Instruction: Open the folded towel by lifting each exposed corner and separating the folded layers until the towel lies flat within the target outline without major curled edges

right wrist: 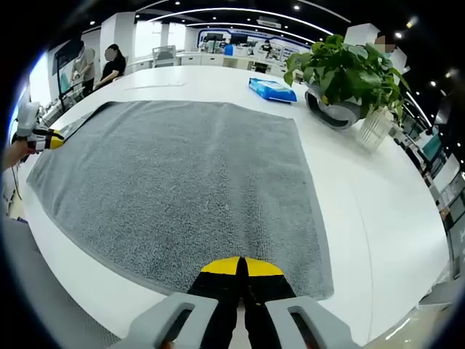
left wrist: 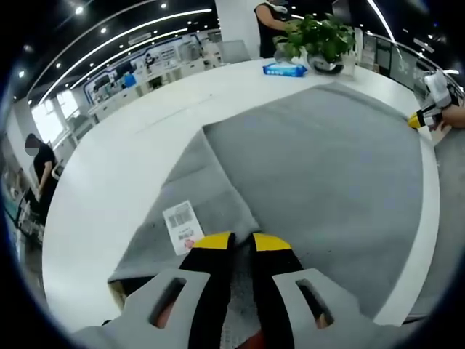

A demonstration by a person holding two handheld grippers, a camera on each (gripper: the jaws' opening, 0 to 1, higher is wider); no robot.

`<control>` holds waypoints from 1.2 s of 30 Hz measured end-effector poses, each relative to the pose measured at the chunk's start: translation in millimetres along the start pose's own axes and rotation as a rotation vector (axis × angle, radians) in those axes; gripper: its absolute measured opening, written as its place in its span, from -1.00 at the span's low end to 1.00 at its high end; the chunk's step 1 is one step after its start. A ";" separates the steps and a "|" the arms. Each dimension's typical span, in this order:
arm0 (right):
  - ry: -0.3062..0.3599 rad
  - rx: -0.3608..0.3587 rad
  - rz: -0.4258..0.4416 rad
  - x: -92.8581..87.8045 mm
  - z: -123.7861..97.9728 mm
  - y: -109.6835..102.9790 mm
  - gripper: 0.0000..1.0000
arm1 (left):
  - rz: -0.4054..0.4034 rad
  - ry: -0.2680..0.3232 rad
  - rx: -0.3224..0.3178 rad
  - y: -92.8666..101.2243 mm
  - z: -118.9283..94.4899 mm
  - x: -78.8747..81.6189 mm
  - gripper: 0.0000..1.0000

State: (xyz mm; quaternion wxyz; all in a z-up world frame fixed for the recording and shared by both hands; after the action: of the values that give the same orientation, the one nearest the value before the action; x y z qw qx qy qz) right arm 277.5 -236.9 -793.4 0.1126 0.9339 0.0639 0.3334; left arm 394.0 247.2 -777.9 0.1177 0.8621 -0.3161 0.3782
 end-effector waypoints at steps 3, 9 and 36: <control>0.001 0.000 0.003 0.2 0.2 0.0 -1.00 | 0.005 0.005 0.011 -6.2 -1.0 3.8 -0.92; 0.006 0.000 0.018 0.8 1.2 0.3 -1.00 | 0.003 0.031 0.049 -28.7 -5.2 16.6 -0.95; 0.015 -0.016 0.004 2.5 2.3 -0.3 -1.00 | -0.112 0.084 0.287 -129.2 -33.3 32.8 -0.94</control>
State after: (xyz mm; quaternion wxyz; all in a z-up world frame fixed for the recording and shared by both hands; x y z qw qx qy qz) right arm 280.9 -236.5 -793.6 0.1190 0.9305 0.0604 0.3412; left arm 473.5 346.8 -726.5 0.0271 0.8698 -0.2049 0.4481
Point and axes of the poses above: the point that each gripper's makers call its tool centre point, and the gripper's own axes: z roughly forward along the fingers, y roughly to its right, x roughly out of its top, the point moved 2 cm from there along -z, roughly backward along the fingers, and after that the axes turned 8 degrees about -x, right-handed, at the moved point
